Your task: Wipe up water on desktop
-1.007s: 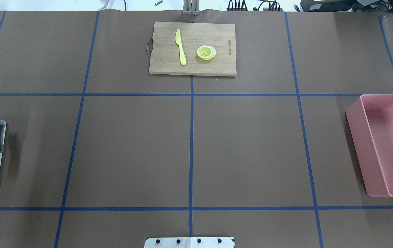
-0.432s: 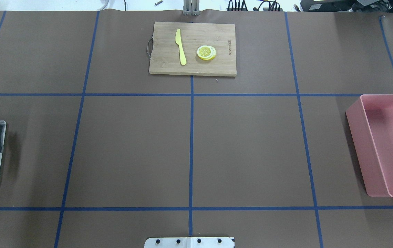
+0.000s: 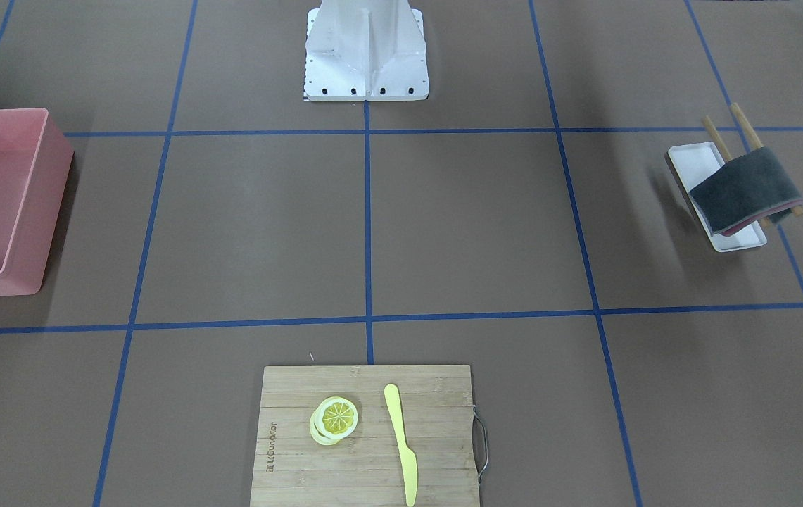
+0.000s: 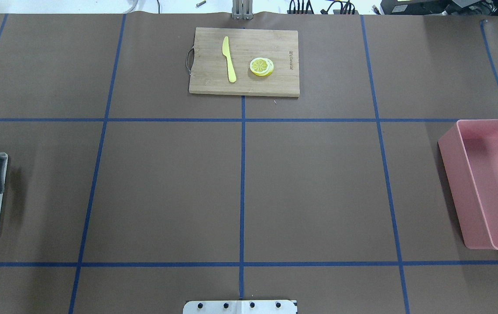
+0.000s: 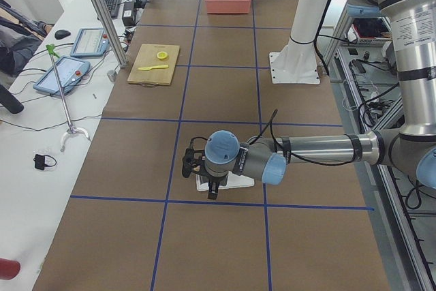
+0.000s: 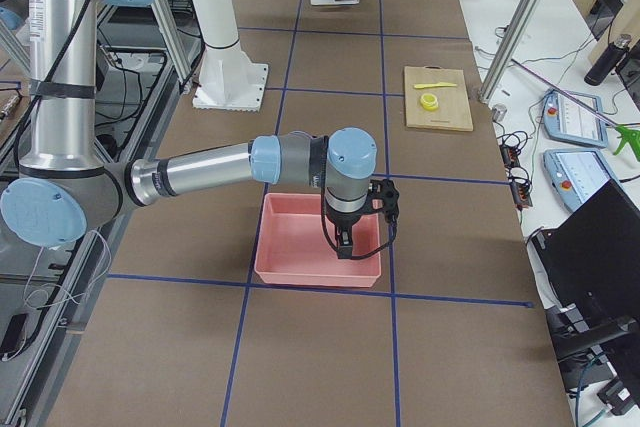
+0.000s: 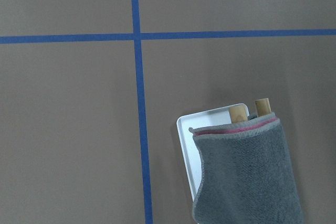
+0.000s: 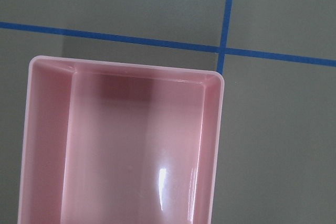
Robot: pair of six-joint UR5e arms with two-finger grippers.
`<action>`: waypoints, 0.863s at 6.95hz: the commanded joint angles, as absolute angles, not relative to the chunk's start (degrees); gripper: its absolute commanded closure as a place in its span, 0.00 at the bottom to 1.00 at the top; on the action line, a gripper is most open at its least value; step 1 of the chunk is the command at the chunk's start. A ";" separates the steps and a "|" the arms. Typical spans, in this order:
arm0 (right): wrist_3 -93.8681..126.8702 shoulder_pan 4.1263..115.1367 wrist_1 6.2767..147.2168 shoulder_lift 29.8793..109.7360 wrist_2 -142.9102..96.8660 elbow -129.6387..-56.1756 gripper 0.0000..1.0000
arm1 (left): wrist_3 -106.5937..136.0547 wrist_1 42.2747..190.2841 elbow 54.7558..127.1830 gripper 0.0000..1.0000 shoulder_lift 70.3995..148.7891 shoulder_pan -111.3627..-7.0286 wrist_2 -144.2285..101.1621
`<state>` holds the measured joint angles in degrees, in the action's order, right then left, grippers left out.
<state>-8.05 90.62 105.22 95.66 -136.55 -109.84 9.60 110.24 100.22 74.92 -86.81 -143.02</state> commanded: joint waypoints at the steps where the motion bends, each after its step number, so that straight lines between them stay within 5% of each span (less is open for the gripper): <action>1: -7.82 90.62 105.03 96.06 -136.93 -110.91 0.00 | 9.58 110.39 100.37 0.03 74.88 -86.57 -143.17; 6: -7.47 89.48 103.98 96.06 -139.39 -110.66 0.00 | 28.29 111.71 100.64 0.02 76.64 -80.10 -144.50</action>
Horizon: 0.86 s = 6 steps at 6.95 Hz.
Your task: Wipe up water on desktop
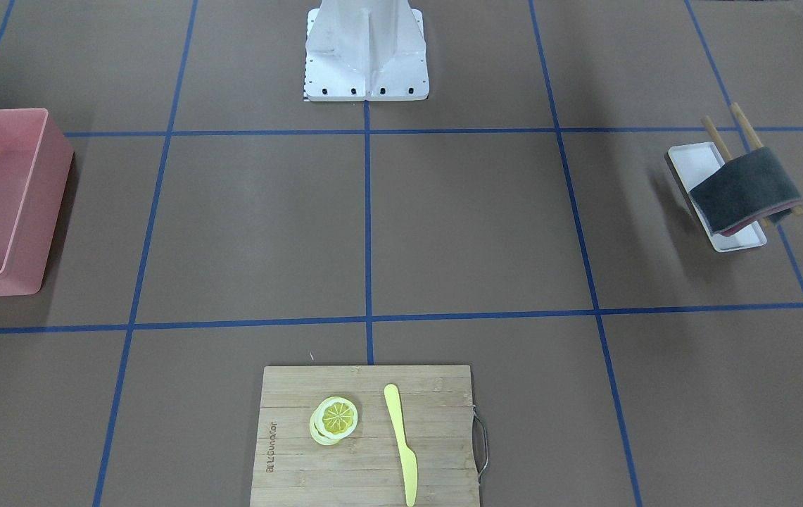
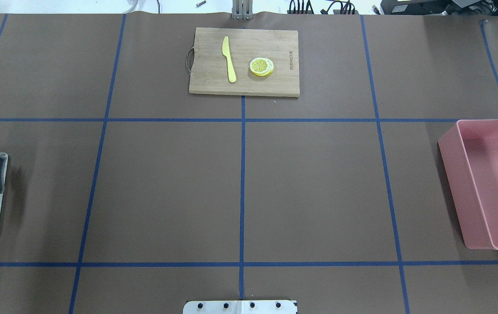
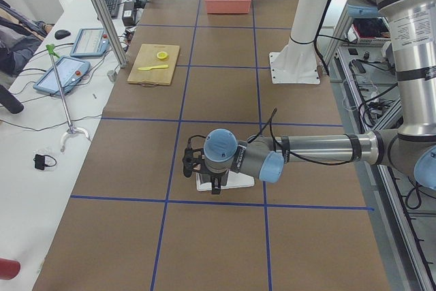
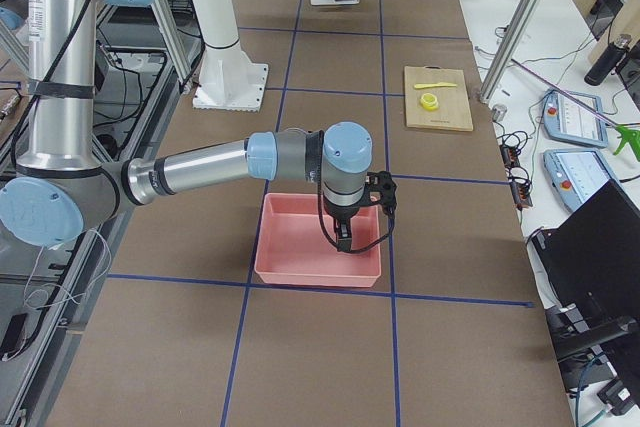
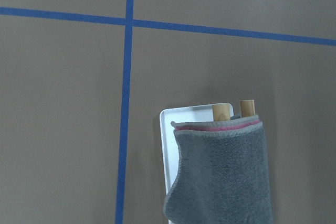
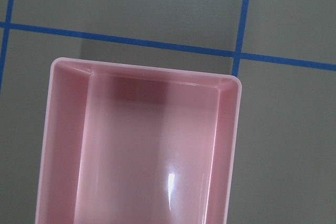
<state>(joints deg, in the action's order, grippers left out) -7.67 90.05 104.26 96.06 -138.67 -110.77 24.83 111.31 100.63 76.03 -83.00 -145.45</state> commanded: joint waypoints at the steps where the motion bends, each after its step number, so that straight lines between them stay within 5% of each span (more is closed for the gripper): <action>1: -7.47 89.21 103.97 96.06 -139.39 -110.57 0.00 | 31.43 111.80 100.72 0.02 76.73 -78.42 -142.23; 3: -7.21 87.98 103.97 96.06 -139.39 -110.39 0.00 | 32.87 111.80 100.20 0.04 77.25 -75.69 -142.03; 6: -7.21 87.72 104.06 96.15 -139.39 -110.13 0.00 | 33.93 111.71 99.49 0.33 77.78 -73.83 -141.94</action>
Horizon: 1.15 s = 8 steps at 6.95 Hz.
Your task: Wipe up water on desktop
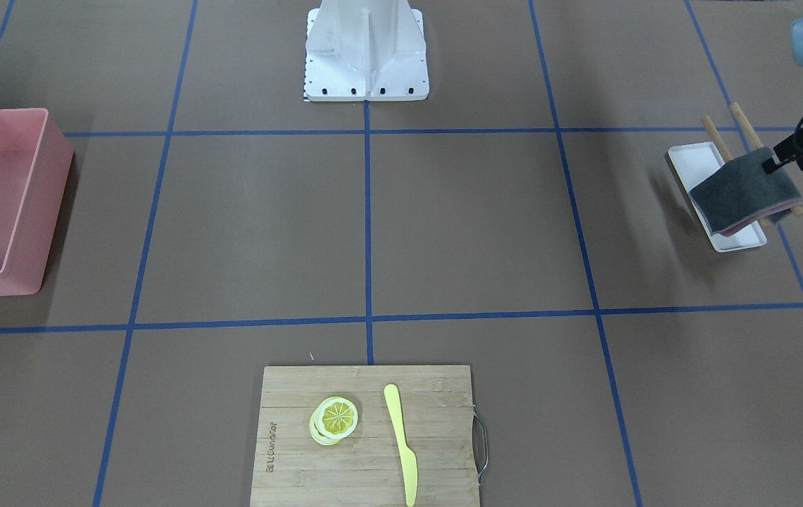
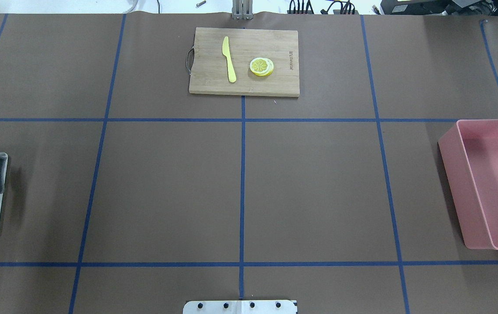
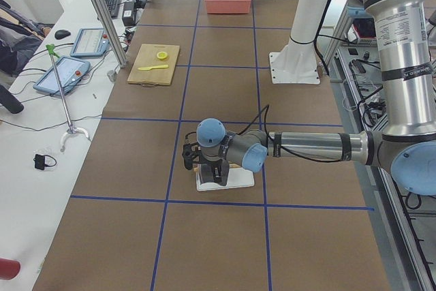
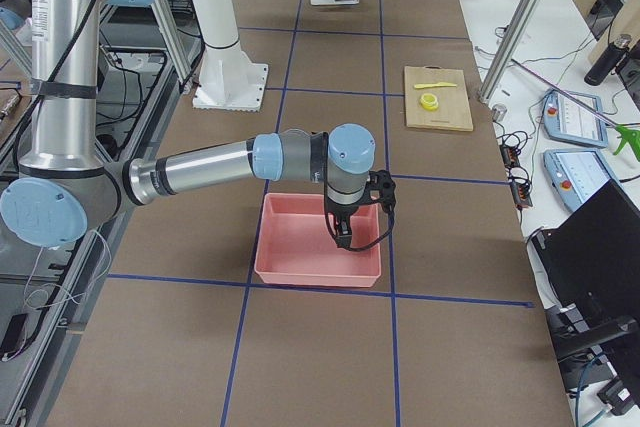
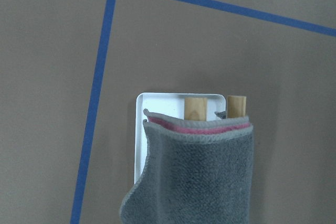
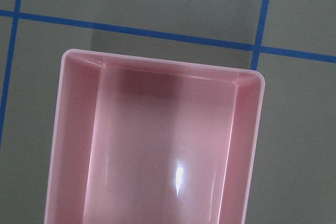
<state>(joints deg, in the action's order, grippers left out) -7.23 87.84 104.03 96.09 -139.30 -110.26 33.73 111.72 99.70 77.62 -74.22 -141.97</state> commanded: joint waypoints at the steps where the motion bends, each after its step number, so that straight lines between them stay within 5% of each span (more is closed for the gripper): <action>1: -7.21 87.71 104.06 96.15 -139.39 -110.13 0.00 | 34.01 111.71 99.41 0.48 77.78 -73.83 -141.94; 2: -7.21 87.71 104.06 96.15 -139.48 -110.13 0.00 | 34.19 111.71 99.40 0.59 77.78 -73.83 -141.94; 8: -7.12 87.71 104.06 96.15 -139.57 -110.21 0.00 | 34.19 111.62 100.46 0.63 77.34 -74.00 -142.38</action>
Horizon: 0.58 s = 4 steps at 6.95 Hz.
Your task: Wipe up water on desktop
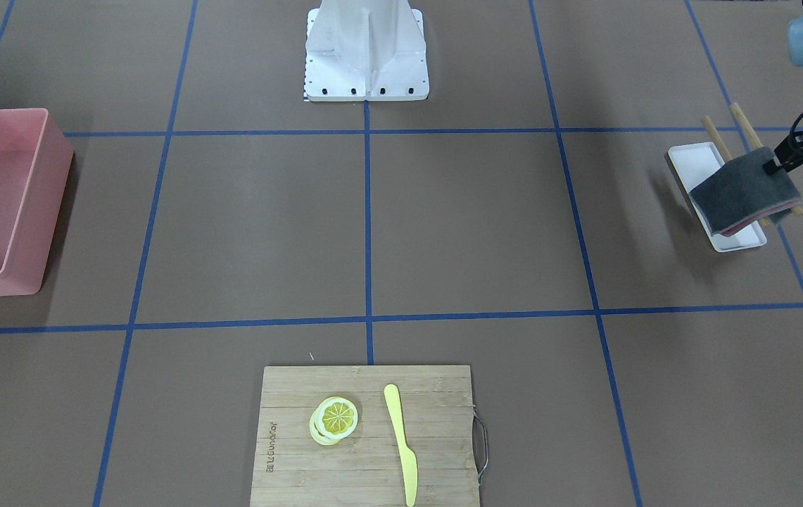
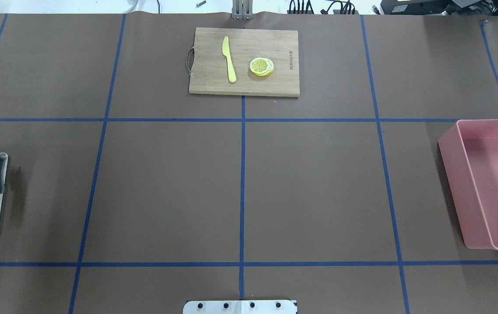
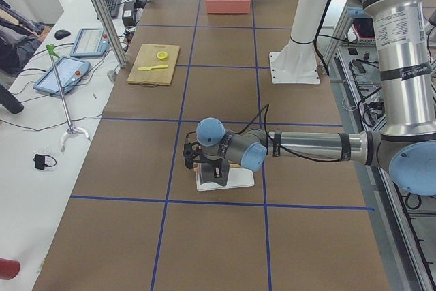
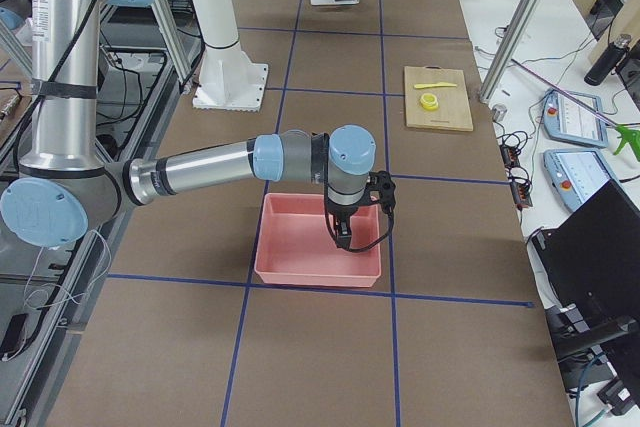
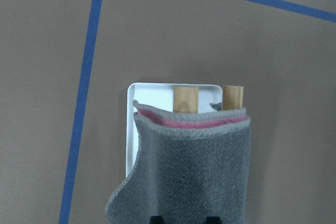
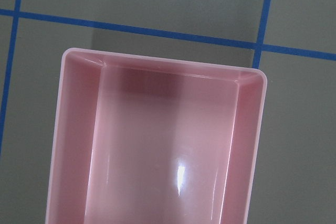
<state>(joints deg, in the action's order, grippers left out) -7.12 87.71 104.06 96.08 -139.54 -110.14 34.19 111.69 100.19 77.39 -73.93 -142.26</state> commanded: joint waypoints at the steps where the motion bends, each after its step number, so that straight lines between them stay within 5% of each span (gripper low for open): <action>1: -7.12 87.71 104.06 96.07 -139.57 -110.21 0.00 | 34.19 111.62 100.63 0.72 77.08 -74.09 -142.38; 4: -7.12 87.71 104.06 96.15 -139.48 -110.13 0.00 | 34.19 111.62 100.72 0.99 76.99 -74.35 -142.56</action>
